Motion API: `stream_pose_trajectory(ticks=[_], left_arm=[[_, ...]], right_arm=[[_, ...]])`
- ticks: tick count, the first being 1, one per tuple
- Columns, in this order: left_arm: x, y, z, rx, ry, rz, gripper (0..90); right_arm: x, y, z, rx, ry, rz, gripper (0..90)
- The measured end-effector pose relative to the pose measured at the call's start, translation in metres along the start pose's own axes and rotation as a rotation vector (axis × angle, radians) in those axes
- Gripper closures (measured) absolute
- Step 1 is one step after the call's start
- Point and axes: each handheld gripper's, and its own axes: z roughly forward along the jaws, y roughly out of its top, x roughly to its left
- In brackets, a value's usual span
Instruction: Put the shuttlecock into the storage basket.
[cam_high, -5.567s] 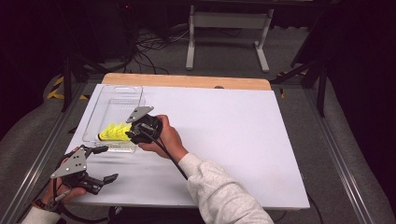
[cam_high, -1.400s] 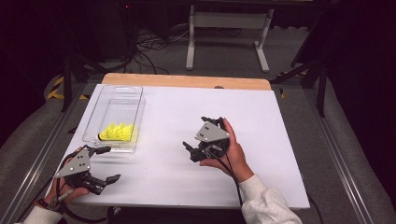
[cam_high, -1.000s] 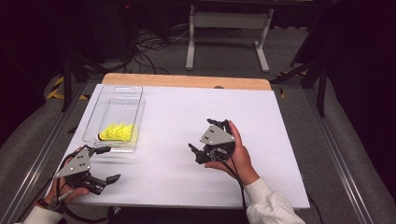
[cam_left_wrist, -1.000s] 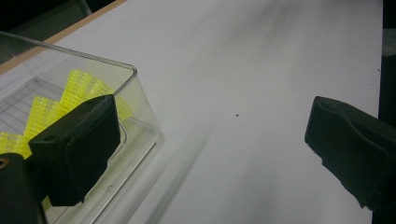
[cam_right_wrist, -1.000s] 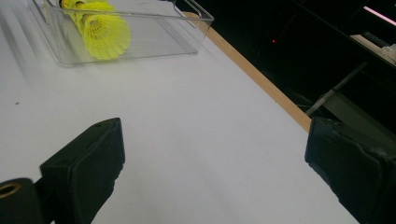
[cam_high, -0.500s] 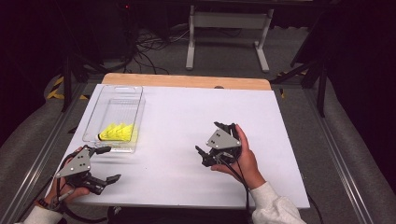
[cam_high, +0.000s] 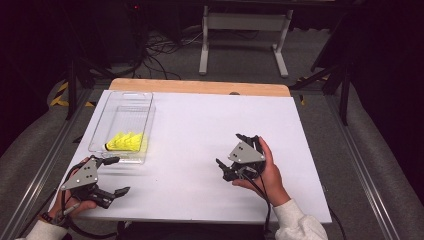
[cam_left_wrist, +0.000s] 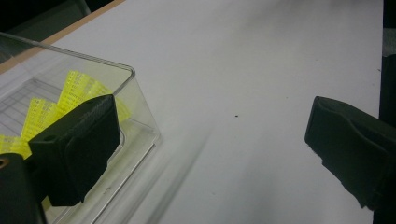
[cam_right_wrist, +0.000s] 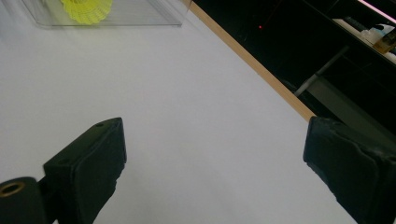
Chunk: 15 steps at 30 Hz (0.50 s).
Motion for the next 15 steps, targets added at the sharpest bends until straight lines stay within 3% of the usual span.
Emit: stream_pose_trajectory(ticks=[15], left_arm=[[0.0,0.001,0.003,0.002,-0.004,0.009,4.2]], right_arm=[[-0.001,-0.024,-0.01,0.01,-0.021,0.003,7.2]])
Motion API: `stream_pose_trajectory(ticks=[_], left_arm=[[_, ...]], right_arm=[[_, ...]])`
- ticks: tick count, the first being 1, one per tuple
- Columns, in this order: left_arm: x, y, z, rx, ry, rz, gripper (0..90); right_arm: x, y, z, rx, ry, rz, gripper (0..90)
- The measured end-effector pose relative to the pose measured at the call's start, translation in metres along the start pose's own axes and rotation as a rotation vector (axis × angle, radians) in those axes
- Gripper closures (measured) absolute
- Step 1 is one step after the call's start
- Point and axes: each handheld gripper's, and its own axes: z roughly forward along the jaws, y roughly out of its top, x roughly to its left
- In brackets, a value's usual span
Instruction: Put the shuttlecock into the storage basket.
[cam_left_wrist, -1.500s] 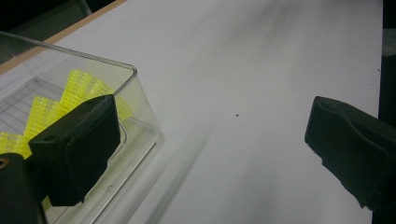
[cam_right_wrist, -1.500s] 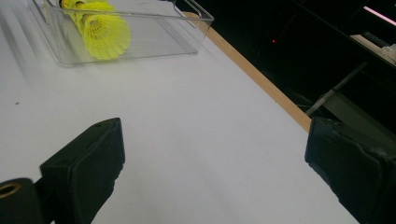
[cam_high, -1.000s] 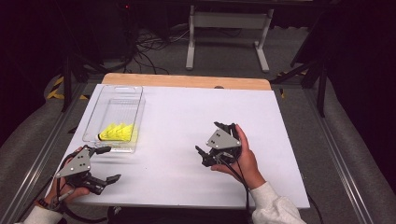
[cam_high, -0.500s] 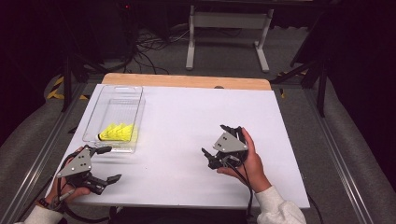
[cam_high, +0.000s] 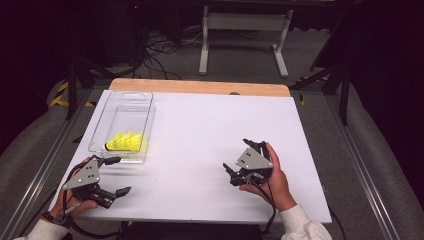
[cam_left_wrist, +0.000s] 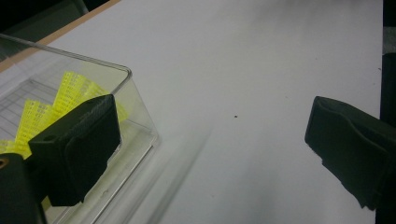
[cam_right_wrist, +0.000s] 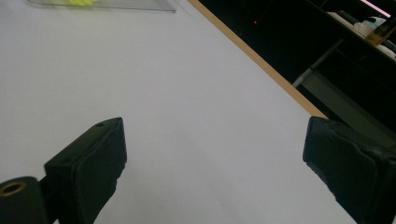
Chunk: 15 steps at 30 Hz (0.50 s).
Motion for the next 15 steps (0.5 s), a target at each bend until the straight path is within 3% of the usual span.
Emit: stream_pose_trajectory(ticks=[15], left_arm=[[-0.001,0.001,0.002,0.0,-0.004,0.002,4.1]], right_arm=[[0.003,-0.023,-0.011,-0.002,0.005,0.016,7.7]])
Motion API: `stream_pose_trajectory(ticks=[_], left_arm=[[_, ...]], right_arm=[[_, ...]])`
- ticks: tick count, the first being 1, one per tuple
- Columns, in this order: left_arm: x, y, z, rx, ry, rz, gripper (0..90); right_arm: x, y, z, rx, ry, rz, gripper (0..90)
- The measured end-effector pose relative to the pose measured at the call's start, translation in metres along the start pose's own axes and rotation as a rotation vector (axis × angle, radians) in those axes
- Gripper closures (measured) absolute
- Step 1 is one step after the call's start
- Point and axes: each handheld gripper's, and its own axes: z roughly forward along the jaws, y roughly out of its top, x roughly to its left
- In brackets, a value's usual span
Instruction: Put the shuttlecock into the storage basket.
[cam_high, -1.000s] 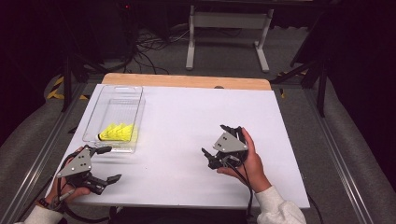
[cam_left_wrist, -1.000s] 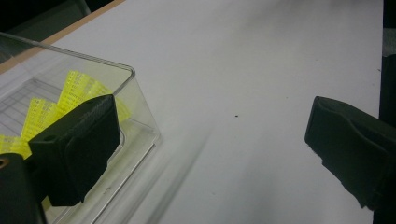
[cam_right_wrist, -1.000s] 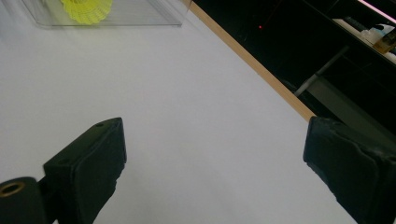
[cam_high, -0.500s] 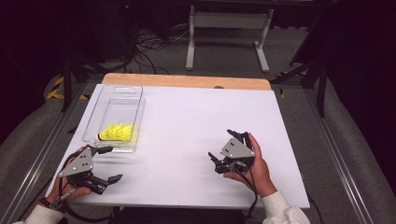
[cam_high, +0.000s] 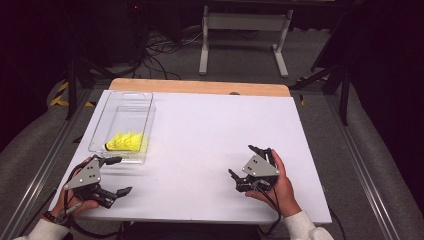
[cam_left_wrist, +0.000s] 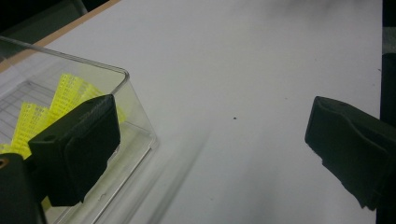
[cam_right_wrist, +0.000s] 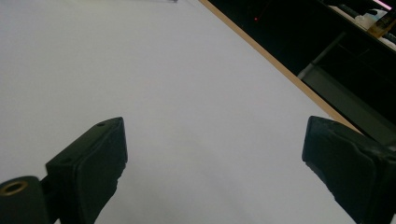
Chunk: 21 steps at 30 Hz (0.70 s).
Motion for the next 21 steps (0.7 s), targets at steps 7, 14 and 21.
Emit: stream_pose_trajectory(ticks=[7,14,21], left_arm=[[-0.001,0.001,0.002,0.004,-0.005,0.002,4.0],[-0.002,0.003,0.006,-0.003,-0.008,-0.003,4.0],[-0.004,0.007,0.012,-0.027,-0.008,-0.011,3.5]], right_arm=[[0.001,-0.014,-0.007,-0.004,0.008,0.019,7.7],[0.001,-0.026,-0.014,0.005,0.003,0.044,7.6],[0.0,-0.037,-0.02,0.013,0.015,0.086,6.5]])
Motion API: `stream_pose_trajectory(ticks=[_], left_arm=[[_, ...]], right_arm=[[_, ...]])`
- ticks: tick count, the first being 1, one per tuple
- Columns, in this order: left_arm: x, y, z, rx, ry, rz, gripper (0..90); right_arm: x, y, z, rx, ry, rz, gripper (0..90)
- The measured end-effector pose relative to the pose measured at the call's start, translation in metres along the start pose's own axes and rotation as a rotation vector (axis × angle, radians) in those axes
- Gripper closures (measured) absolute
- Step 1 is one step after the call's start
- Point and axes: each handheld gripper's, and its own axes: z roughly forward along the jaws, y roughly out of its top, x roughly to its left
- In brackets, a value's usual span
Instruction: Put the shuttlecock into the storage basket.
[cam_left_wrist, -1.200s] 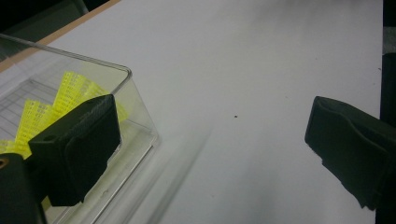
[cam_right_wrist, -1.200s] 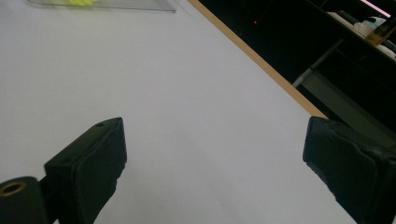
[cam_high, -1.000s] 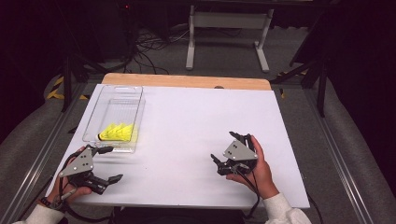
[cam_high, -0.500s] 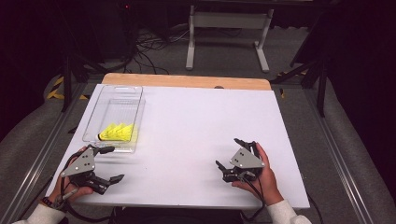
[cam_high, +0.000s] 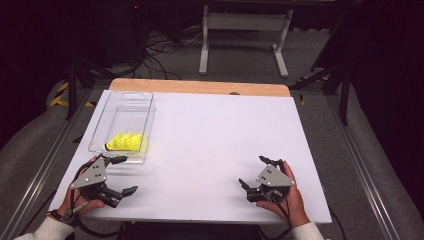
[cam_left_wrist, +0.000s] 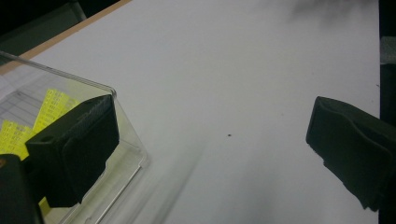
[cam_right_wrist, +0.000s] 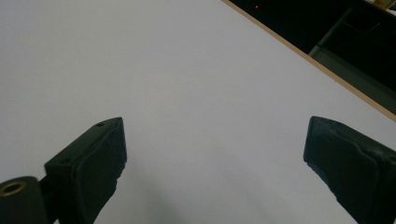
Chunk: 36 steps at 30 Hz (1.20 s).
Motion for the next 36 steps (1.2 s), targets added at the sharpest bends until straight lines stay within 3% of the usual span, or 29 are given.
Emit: stream_pose_trajectory(ticks=[19,36], left_arm=[[-0.001,0.001,0.0041,-0.011,0.008,-0.013,2.9],[-0.001,0.0005,0.004,-0.005,0.003,0.003,2.9]], right_arm=[[0.0005,-0.0006,-0.0023,-0.018,0.001,0.011,6.1],[0.0012,0.0005,-0.0048,-0.021,-0.026,0.008,6.5]])
